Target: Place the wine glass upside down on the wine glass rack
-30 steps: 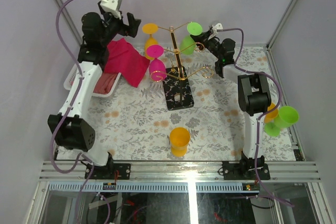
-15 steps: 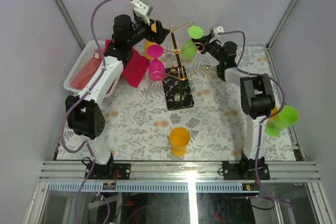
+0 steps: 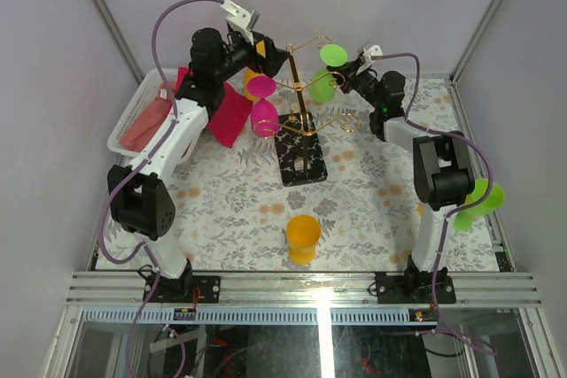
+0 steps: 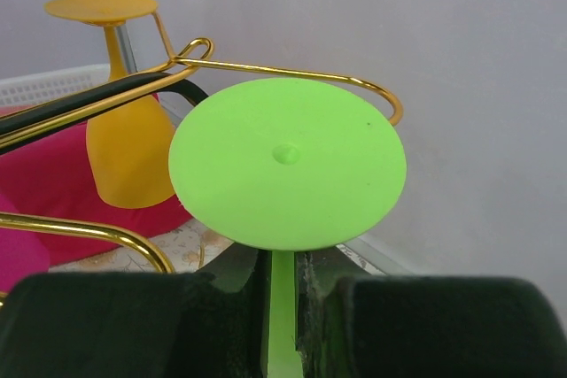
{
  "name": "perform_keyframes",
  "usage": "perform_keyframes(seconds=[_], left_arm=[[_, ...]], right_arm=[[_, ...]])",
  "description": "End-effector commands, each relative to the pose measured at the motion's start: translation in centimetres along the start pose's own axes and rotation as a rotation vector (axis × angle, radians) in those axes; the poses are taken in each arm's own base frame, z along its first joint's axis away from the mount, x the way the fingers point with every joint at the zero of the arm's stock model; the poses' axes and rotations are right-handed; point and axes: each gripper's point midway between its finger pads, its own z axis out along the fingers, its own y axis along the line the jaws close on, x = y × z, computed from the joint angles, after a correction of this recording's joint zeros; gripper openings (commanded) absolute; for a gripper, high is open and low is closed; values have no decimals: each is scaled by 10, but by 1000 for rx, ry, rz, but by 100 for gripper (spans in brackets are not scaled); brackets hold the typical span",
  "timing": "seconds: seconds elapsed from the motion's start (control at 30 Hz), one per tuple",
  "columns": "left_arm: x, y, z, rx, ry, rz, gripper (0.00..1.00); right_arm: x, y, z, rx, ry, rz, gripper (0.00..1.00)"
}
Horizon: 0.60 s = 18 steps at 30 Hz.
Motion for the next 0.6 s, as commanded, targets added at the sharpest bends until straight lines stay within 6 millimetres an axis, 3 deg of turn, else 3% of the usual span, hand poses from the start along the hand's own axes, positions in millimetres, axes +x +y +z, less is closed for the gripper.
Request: perform_keyframes(seconds=[0.0,0.3,0.57], left_arm=[[-32,-9,-14,6,-82,42,88],[-29,-9,-33,-36,-52,75,88],[-26,-11,-40,-45,-46,71,88]], right_arm=[[-44,-3,-2,67,-60,-95,0],[-42,-11,-41,154,16,-136,0],[-55,8,-71,128,45,-173,0]])
